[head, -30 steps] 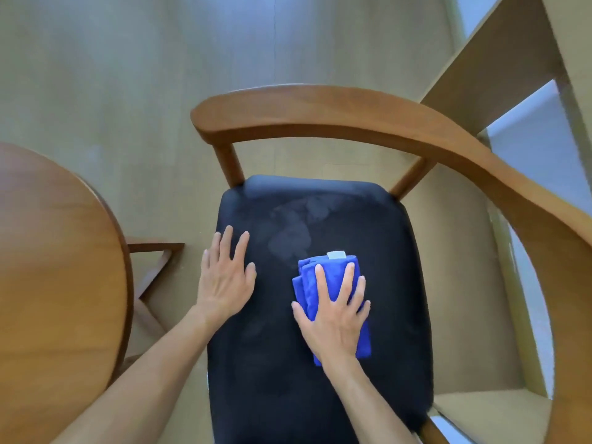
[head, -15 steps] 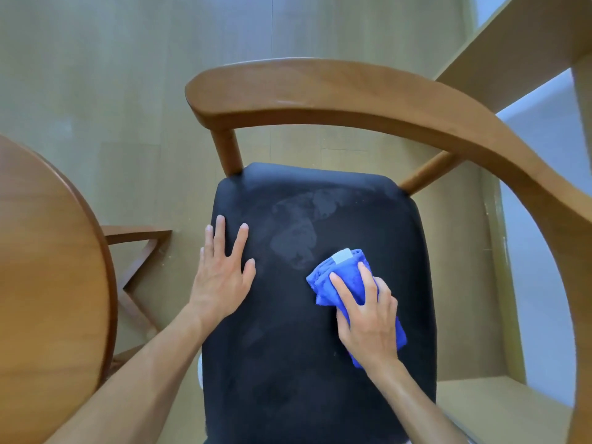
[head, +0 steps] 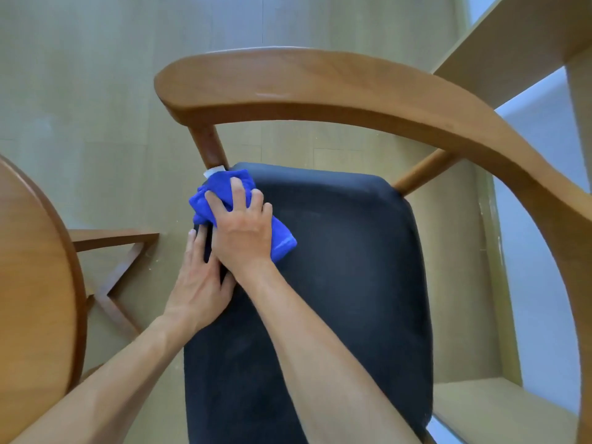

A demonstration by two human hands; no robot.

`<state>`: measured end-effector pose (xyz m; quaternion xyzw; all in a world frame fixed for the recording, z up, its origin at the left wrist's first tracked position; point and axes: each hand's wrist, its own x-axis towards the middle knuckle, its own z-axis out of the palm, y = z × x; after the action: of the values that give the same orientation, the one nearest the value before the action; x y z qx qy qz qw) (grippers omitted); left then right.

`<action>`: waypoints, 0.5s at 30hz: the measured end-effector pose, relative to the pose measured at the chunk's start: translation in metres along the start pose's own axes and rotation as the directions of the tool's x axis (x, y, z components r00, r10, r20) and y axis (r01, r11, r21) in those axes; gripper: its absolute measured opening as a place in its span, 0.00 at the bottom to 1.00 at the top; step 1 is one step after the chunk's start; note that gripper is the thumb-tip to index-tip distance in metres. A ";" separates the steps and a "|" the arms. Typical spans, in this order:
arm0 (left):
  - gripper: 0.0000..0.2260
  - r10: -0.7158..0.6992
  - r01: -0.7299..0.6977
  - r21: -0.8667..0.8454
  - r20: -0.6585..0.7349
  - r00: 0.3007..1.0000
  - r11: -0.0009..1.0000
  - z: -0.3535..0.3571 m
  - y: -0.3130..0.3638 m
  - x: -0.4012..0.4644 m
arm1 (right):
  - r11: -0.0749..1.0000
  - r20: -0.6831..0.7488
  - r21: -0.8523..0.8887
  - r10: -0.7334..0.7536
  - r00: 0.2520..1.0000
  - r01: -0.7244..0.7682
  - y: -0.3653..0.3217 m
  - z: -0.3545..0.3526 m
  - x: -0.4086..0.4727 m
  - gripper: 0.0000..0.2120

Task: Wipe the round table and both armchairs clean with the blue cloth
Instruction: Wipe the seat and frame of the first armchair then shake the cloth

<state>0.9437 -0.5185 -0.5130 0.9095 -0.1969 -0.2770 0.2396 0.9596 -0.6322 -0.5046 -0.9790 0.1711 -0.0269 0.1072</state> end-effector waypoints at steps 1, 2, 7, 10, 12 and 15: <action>0.31 0.002 -0.002 0.005 0.000 1.000 1.000 -0.002 -0.002 0.000 | 0.995 0.034 -0.003 -0.099 0.994 0.100 0.007 -0.001 0.003 0.18; 0.31 -0.006 0.006 0.024 -0.003 1.000 1.000 -0.002 -0.003 -0.001 | 0.983 0.029 -0.010 -0.185 0.982 0.186 0.025 -0.004 0.006 0.19; 0.29 -0.054 0.053 0.087 0.006 0.999 0.995 -0.002 0.000 -0.001 | 0.994 0.020 -0.053 0.095 0.995 -0.094 0.170 -0.044 -0.003 0.22; 0.29 -0.062 0.061 0.084 0.008 0.998 0.995 -0.003 0.001 -0.001 | 0.906 -0.039 -0.011 0.424 0.905 -0.424 0.231 -0.058 -0.056 0.22; 0.29 -0.055 0.055 0.089 0.002 0.998 0.995 -0.003 0.002 -0.001 | 0.688 -0.074 0.141 0.724 0.685 -0.712 0.243 -0.060 -0.077 0.20; 0.29 -0.043 0.042 0.099 0.007 0.999 0.994 -0.002 0.002 -0.002 | 0.566 -0.135 0.159 0.824 0.550 -0.809 0.209 -0.047 -0.056 0.20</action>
<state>0.9429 -0.5185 -0.5102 0.9229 -0.1919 -0.2761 0.1875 0.8339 -0.8151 -0.5052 -0.7748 0.6145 -0.0756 0.1284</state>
